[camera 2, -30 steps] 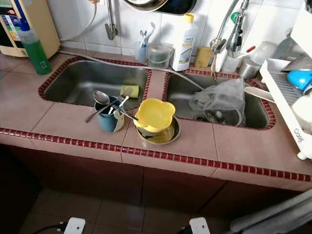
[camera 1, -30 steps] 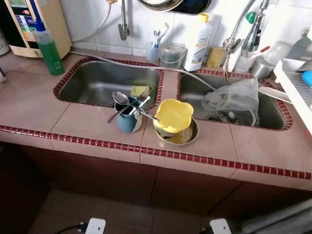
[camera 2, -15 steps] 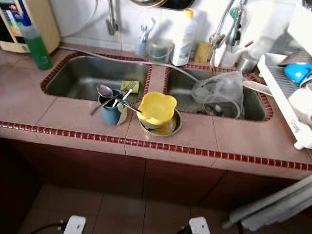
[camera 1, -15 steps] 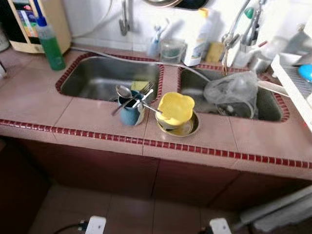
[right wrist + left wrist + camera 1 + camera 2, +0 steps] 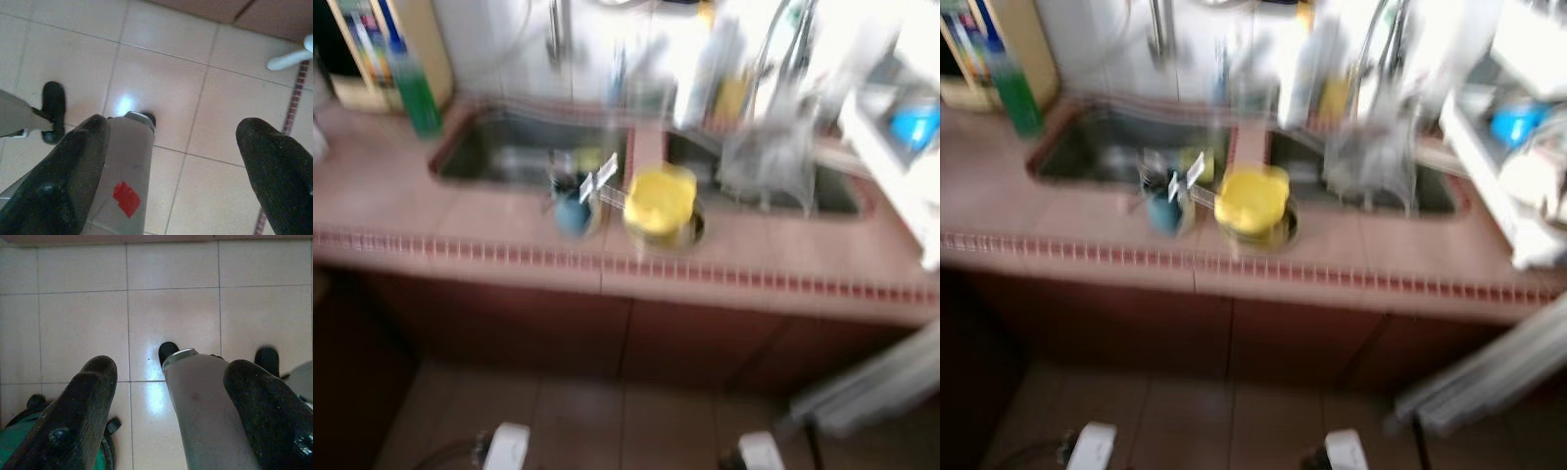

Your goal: Kitchen organization

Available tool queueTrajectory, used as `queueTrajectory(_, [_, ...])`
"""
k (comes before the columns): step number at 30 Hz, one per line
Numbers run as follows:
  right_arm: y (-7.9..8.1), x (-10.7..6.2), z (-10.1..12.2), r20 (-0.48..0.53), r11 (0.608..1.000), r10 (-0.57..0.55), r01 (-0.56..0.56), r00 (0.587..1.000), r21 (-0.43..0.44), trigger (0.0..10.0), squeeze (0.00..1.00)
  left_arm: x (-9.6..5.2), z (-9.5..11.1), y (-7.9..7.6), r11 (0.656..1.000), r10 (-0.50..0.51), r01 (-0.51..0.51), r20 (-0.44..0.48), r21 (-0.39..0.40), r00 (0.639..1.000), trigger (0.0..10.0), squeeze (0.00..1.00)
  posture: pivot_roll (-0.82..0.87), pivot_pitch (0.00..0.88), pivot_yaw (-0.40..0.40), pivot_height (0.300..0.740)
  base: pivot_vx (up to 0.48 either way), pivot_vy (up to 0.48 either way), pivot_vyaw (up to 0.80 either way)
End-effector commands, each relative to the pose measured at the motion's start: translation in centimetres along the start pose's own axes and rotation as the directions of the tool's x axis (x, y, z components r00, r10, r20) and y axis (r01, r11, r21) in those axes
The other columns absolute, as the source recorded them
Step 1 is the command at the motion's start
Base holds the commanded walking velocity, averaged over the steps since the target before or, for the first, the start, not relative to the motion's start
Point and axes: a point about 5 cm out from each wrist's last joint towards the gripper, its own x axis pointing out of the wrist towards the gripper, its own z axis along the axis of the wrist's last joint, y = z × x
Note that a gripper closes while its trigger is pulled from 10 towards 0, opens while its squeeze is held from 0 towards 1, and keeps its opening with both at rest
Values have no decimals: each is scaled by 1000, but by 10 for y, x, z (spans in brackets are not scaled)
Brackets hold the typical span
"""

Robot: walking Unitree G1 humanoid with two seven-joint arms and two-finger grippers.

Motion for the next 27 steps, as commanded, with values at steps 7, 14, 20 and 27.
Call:
queueTrajectory(7, [-2, -3, -12, -47, 1000, 4, -3, 999, 3, 10000, 0, -5, -27, -12, 999, -40, 39, -107, -10, 994, 10000, 0, 22, 39, -44, 740, -178, 0, 0])
queueTrajectory(14, [-3, -3, -10, -41, 1000, 4, -5, 999, -24, 10000, 0, -5, -25, -12, 999, -39, 39, -95, 4, 995, 10000, 0, 19, 41, -46, 740, 0, 0, 0])
queueTrajectory(20, [-7, -3, -6, -23, 1000, -8, 7, 1000, -28, 10000, 0, -4, -22, -12, 1000, -29, 30, -71, 10, 997, 10000, 0, 20, 43, -52, 740, 0, 0, 0])
queueTrajectory(27, [-11, 0, 22, 117, 1000, -12, 12, 993, 6, 10000, 0, -4, -18, -14, 999, -30, 31, -15, 21, 999, 10000, 0, 9, 51, -53, 740, 0, 0, 0])
